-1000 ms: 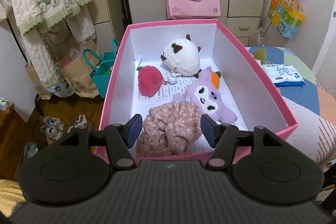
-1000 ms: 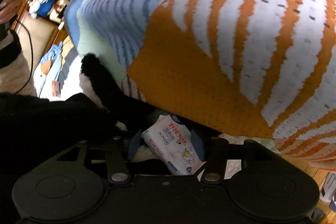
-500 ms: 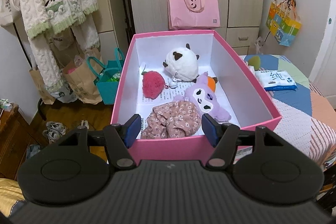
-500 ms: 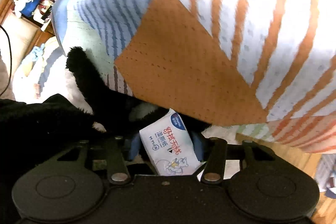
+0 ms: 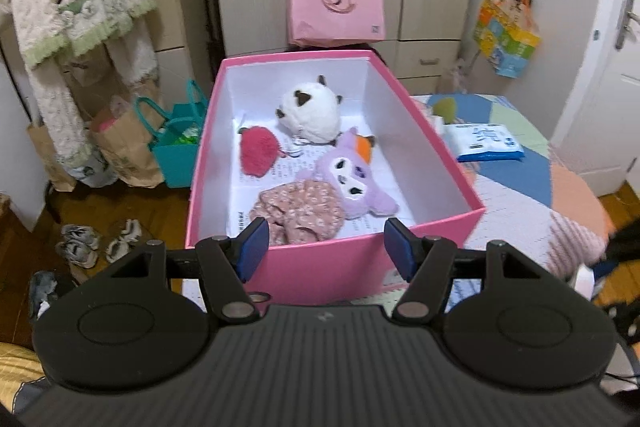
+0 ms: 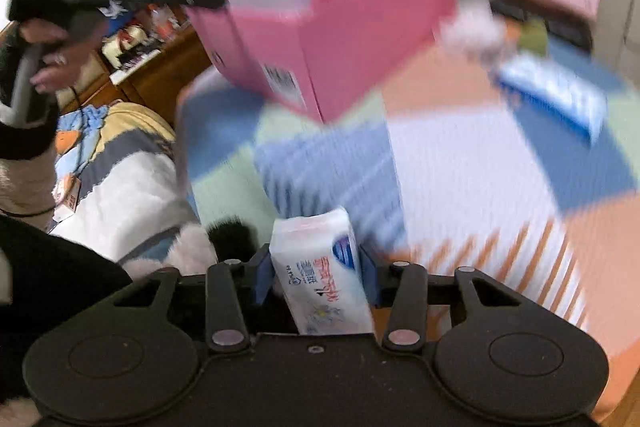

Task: Organize soft objects
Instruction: 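Carry the white wipes pack over the pink box with the right gripper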

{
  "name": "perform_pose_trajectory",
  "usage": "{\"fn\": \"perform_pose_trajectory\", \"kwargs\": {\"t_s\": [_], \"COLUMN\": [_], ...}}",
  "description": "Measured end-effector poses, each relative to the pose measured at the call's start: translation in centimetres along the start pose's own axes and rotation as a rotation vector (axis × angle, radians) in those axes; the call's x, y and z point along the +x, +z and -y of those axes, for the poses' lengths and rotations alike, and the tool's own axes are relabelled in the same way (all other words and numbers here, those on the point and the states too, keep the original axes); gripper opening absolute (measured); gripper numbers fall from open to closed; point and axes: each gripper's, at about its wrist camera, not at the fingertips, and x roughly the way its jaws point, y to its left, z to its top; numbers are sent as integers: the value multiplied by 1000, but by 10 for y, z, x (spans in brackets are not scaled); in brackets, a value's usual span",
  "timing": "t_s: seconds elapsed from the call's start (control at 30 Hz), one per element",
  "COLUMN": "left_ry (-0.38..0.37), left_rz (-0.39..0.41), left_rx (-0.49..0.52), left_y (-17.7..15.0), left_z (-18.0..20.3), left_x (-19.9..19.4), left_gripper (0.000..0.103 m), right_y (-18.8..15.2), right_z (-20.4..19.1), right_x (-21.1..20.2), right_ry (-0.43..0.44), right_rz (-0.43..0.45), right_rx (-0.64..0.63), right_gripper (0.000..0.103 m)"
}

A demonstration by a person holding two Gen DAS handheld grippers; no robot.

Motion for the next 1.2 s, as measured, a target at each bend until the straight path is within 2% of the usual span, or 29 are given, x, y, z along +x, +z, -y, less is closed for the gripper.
{"fn": "perform_pose_trajectory", "kwargs": {"t_s": [0.1,0.33,0.53,0.67,0.83,0.97,1.07,1.2], "left_ry": [-18,13,33,33,70,51,25,27], "left_rz": [6,50,56,37,-50,-50,-46,-23], "left_rx": [-4,-20,-13,-24,46,52,50,45], "left_y": [4,19,30,35,44,46,44,41], "left_z": [1,-7,-16,-24,-23,-25,-25,-26], "left_x": [-4,-9,-4,11,38,48,53,56], "left_gripper": [63,63,63,63,63,63,63,63], "right_y": [25,96,153,183,213,231,243,250], "right_z": [-6,-3,-1,5,15,29,40,54], "right_x": [-10,-11,-8,10,51,82,107,139], "right_ry": [23,116,188,203,155,117,152,183], "right_rz": [51,169,209,181,70,14,-25,-70], "right_rx": [-48,-62,-66,-57,-21,14,54,115], "right_gripper": [46,45,45,45,45,45,46,50]}}
